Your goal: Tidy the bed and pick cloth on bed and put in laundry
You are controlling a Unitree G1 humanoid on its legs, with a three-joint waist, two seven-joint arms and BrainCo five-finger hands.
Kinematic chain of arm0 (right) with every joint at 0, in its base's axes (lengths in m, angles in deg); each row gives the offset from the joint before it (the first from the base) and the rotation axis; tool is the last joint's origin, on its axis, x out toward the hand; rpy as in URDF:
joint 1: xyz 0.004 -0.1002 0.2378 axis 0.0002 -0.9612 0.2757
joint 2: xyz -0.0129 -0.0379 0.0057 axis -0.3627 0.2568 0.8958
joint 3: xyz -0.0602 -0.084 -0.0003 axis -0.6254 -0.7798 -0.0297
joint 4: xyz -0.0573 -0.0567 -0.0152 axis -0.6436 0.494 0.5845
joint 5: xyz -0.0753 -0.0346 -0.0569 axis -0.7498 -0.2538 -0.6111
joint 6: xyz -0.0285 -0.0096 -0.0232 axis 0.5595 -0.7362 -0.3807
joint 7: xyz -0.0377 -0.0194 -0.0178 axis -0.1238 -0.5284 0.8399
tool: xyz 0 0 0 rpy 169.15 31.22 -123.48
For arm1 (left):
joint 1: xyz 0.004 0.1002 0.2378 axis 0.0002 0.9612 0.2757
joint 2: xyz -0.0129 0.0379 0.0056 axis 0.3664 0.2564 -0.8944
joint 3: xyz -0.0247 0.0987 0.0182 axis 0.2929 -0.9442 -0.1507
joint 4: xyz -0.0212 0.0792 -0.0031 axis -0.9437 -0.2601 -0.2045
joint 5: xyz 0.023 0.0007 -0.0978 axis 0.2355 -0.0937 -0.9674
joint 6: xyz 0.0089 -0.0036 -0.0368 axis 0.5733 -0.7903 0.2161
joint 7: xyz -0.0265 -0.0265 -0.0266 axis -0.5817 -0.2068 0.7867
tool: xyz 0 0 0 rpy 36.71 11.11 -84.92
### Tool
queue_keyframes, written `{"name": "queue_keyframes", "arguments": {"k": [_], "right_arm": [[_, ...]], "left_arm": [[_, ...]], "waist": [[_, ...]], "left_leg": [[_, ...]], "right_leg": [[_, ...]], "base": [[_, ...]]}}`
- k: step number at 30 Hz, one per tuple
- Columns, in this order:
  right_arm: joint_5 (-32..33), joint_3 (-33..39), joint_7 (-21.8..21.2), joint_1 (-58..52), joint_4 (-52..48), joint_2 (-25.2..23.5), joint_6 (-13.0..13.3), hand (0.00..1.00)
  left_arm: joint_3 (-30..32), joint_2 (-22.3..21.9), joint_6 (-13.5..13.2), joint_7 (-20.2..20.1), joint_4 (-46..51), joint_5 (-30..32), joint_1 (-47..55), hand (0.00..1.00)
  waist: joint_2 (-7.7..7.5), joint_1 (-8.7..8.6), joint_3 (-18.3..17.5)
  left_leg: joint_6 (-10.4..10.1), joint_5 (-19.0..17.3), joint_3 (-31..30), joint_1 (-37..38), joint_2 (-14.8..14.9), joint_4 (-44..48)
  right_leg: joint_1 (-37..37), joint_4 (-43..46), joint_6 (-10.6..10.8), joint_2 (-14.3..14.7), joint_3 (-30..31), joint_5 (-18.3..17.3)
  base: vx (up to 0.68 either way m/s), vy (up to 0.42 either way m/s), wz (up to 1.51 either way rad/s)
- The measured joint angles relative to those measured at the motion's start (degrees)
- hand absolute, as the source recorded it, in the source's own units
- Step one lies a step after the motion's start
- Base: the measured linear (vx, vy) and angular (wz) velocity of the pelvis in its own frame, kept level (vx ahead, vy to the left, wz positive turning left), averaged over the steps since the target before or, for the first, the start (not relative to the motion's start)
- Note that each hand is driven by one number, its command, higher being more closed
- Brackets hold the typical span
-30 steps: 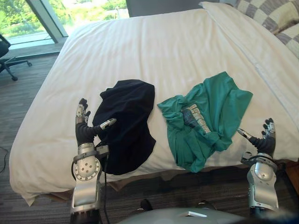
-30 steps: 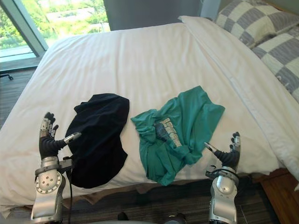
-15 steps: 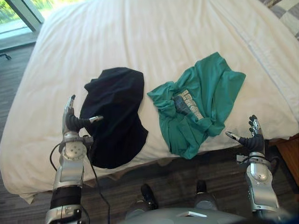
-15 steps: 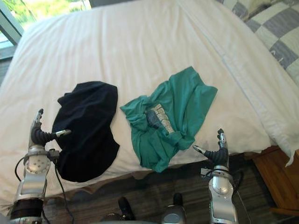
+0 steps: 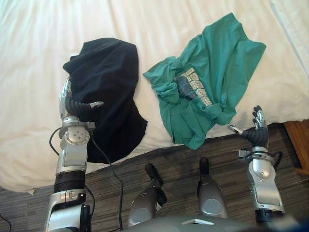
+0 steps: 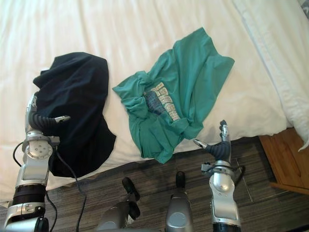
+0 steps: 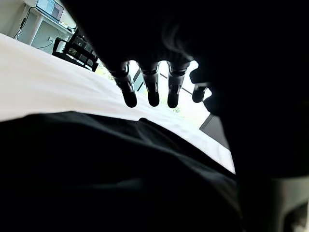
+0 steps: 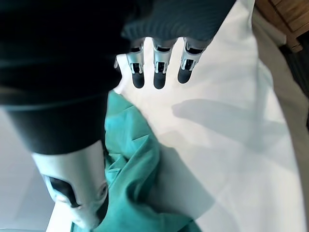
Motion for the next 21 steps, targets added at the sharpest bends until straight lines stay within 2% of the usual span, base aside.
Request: {"name": "queue_keyframes", "arguments": {"k": [4,9,10,17,21], "right_arm": [[0.0,-1.2,0.0,-0.7,-3.2,-0.4,0.3,0.0],[0.1,-3.7,0.0,-1.1,-5.3,-0.6,1.3,0.0],[0.2,-4.4,0.1,-1.2,-6.6,-0.6,1.3,0.0],[0.2,-6.1,0.1,0.9,-9.2,-0.6,2.0,0.0],[0.2,-6.1,0.2,4.1,-9.2,-0.4,2.1,0.0]], "left_arm": [[-0.1,-0.1,0.0,-0.5,-6.6,-0.6,-2.1,0.0],[-1.1,-0.6,-0.6,0.1,-15.7,-1.2,-5.4,0.0],[-1.3,-0.5,-1.0,0.1,-17.4,-1.1,-6.2,1.0],[-1.3,-0.2,-2.9,0.1,-21.9,1.2,-8.2,1.0],[-1.8,-0.1,-4.4,0.1,-21.9,1.6,-8.2,1.0]], "waist": [[-0.12,0.07,2.0],[-0.58,0.16,2.7],[-0.49,0.17,3.1],[-0.72,1.72,3.3],[-0.81,2.29,3.2]], "left_leg": [[0.0,0.0,1.4,0.3,0.4,0.0],[-0.3,-0.2,3.4,0.2,0.9,0.0],[-0.3,-0.2,3.6,0.2,0.9,0.0],[-1.1,-0.9,5.4,0.6,1.2,0.0],[-0.8,-0.8,5.6,0.8,1.2,-0.1]], "right_leg": [[-1.0,1.7,-0.4,0.2,0.5,-0.6],[-2.7,3.0,-0.5,0.2,1.7,-0.8],[-2.9,3.1,-0.5,0.2,1.8,-0.8],[-3.7,3.4,-0.4,0.2,3.3,-0.8],[-3.6,3.2,-0.4,0.2,3.3,-0.8]], "base": [[0.03,0.005,-0.09],[0.02,-0.006,-0.15],[0.02,0.003,-0.07],[0.05,0.004,-0.1],[0.08,-0.004,-0.03]]}}
